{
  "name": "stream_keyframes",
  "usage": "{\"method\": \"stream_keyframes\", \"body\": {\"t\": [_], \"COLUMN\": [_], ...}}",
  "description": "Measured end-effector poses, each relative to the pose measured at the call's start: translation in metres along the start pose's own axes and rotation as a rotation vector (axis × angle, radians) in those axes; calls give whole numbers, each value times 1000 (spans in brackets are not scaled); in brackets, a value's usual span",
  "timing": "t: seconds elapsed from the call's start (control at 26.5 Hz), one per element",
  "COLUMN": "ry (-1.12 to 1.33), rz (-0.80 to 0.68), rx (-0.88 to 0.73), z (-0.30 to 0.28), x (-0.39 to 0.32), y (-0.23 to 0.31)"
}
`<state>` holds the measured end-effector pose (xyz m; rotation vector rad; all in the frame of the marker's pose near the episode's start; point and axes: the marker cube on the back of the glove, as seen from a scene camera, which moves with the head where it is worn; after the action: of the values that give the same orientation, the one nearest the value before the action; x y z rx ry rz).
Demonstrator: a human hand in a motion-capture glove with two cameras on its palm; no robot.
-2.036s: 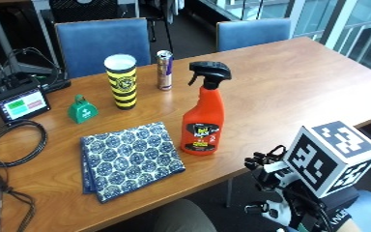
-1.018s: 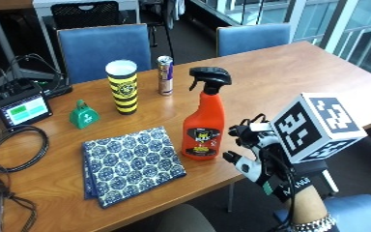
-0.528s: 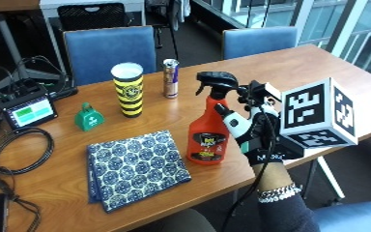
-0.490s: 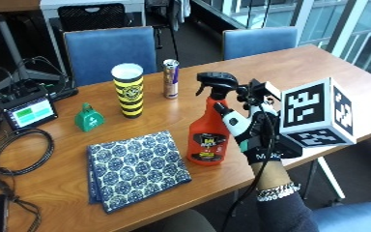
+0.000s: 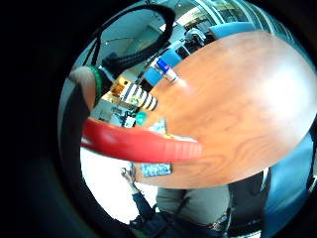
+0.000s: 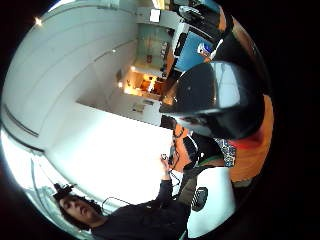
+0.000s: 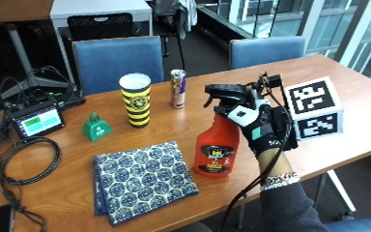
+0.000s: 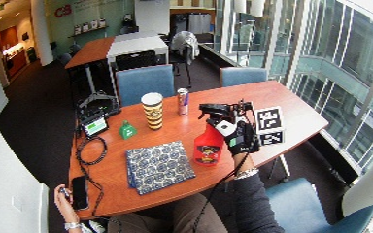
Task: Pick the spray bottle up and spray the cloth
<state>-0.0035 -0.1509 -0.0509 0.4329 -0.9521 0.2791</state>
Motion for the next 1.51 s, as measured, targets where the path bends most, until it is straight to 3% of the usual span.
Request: {"method": "stream_keyframes", "body": {"t": [0.45, 0.79, 1.28, 1.51], "ry": [-327, -288, -296, -263], "rz": [79, 18, -123, -149], "rx": [-328, -472, -394, -285], "z": [10, 20, 30, 29], "x": [23, 22, 10, -4], "y": [-22, -26, -36, -39]}}
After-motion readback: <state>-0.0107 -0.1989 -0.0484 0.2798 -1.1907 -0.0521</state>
